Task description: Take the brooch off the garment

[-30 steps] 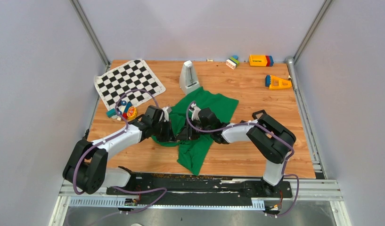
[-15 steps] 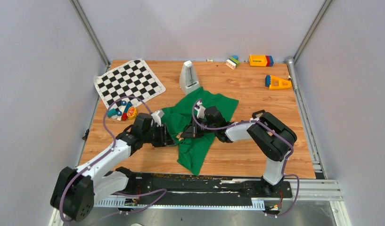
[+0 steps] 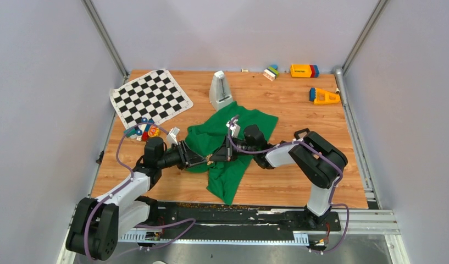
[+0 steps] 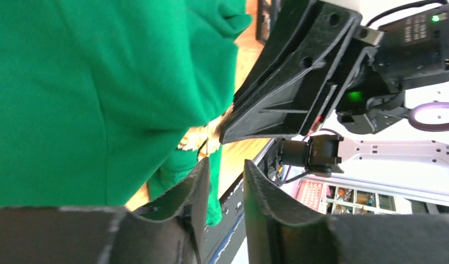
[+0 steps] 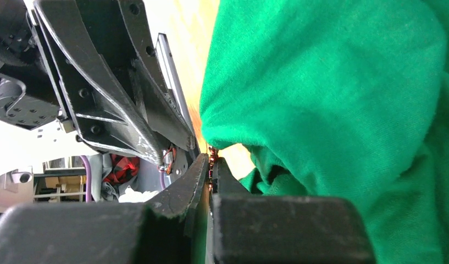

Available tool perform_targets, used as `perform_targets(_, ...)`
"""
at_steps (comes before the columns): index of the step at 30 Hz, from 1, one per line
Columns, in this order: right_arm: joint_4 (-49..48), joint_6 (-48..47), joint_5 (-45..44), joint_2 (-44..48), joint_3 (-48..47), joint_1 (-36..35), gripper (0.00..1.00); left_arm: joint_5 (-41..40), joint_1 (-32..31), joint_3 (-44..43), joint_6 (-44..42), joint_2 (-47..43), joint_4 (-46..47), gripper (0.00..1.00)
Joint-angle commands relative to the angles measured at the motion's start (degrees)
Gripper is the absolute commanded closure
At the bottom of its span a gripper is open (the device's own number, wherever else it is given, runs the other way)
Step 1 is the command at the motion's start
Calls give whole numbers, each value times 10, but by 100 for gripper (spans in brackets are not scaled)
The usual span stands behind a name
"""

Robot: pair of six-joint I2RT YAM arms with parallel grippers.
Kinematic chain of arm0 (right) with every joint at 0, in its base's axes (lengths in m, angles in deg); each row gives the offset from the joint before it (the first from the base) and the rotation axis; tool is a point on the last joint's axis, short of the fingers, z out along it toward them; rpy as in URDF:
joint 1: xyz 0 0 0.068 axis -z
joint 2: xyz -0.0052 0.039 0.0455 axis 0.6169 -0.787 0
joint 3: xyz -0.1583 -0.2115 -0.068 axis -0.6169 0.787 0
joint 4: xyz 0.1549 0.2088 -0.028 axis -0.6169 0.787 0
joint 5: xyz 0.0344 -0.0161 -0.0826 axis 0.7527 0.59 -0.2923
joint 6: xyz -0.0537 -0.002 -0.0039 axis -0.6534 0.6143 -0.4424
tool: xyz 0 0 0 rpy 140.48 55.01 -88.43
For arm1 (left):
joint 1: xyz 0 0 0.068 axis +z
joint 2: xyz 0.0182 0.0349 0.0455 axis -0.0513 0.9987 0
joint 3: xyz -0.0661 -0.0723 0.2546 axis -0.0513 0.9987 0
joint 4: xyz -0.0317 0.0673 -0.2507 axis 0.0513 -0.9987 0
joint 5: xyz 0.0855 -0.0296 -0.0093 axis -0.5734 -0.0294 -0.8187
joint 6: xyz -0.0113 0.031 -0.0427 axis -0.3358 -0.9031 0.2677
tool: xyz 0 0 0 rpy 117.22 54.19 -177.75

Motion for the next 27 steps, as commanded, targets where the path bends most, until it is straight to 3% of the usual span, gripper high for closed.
perform_targets(1,-82,19,32,29,8,2,100,33,4,2,45,-2,102,61)
perform_targets(4,-102,31,42,29,13,2,100,14,4,-8,22,-14,63,55)
perform_targets(12,-119,40,39,45,29,5,100,-12,4,-2,14,-35,22,58)
perform_targets(21,-168,81,66,40,39,10,100,-6,4,9,19,-6,72,50)
perform_targets(27,-184,94,75,39,43,14,100,10,4,20,32,26,137,65)
